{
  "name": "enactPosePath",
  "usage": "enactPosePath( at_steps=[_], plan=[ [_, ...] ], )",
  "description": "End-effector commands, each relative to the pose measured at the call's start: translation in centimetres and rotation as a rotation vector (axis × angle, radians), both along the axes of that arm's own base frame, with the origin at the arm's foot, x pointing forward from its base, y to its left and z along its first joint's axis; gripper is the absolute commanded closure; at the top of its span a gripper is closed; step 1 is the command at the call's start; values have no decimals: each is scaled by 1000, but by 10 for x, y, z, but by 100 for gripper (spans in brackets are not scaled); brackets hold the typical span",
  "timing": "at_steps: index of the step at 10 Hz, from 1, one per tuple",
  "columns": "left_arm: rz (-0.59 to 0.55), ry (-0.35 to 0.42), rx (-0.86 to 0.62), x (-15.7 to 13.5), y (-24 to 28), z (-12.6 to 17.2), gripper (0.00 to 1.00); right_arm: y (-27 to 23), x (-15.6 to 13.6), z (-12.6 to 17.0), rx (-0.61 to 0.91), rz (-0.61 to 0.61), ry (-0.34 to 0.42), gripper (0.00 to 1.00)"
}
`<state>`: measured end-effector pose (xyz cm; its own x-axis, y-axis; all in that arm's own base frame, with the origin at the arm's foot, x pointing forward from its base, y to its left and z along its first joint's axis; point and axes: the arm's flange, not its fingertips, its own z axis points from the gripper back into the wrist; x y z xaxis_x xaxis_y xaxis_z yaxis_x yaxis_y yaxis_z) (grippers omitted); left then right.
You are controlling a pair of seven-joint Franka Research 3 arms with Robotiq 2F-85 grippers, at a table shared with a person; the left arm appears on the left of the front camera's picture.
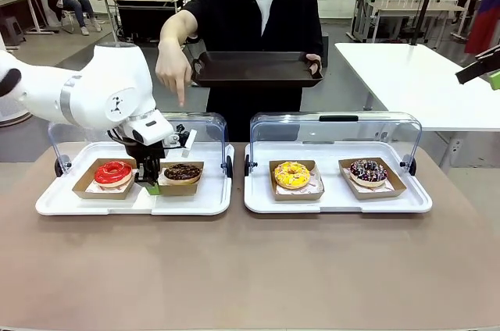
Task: Provide the desired donut to the person.
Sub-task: Pick up and lift the Paper togo box containing the Donut pointed at by the person.
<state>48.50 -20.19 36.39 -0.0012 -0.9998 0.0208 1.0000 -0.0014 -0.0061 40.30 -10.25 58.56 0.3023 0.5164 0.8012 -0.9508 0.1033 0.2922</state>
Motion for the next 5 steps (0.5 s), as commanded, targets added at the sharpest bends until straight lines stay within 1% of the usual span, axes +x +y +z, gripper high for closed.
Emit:
enactPosePath(
  at_steps=[1,4,5],
  plan=[
    [-30,44,8,-26,5,52,100,0,0,0,14,8,-7,0],
    [-64,20,14,-69,4,118,100,0,0,0,14,8,-7,0],
    [-65,24,18,-79,2,138,100,0,0,0,14,8,-7,0]
  ],
)
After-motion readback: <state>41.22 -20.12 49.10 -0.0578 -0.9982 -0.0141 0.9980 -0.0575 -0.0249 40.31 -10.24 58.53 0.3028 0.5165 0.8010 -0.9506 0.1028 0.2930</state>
